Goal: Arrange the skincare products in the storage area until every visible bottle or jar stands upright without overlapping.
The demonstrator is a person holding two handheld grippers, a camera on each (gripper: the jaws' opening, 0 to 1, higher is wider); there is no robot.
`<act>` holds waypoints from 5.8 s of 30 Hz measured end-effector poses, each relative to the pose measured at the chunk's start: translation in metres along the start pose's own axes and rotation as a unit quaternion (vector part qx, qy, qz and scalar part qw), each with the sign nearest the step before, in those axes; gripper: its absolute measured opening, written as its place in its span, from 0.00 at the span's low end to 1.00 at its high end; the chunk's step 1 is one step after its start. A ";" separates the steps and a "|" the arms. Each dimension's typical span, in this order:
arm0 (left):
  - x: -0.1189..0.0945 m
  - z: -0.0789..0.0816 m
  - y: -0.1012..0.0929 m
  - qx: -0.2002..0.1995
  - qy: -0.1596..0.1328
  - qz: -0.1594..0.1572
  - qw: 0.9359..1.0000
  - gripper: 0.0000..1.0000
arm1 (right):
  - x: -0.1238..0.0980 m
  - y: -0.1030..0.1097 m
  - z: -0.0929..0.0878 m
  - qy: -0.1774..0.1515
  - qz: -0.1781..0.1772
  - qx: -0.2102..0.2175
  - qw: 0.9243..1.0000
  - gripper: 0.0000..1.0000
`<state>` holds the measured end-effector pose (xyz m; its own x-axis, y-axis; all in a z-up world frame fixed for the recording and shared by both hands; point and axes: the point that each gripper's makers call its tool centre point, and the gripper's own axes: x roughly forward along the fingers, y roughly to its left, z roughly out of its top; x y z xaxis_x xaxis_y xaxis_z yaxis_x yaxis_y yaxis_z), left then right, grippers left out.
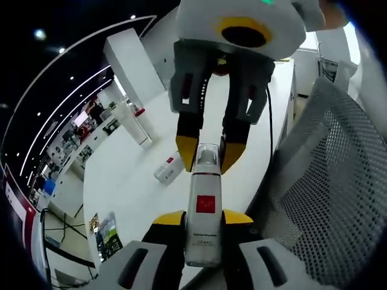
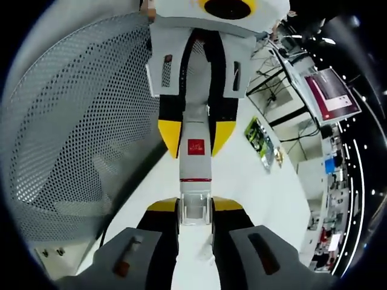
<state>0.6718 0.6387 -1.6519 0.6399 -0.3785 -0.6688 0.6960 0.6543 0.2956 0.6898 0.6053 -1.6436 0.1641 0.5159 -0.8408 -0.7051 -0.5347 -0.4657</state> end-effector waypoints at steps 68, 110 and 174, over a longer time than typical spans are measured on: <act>-0.016 0.016 0.020 -0.142 -0.071 0.019 0.987 0.20 | -0.016 -0.049 0.029 -0.365 -0.028 0.837 0.406 0.20; -0.009 -0.005 -0.008 -0.051 -0.006 -0.029 0.998 0.26 | -0.031 -0.026 0.076 -0.299 -0.093 0.506 0.804 0.18; 0.000 -0.012 -0.014 -0.092 0.015 -0.032 0.995 0.27 | -0.015 -0.017 0.065 -0.240 -0.061 0.617 0.747 0.19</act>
<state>0.6578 0.6369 -1.6639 0.5839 -0.4052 -0.7035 0.6621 0.7391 0.1239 0.6543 0.6507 -1.6051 0.2206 0.8496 -0.4790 -0.8530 0.4062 0.3276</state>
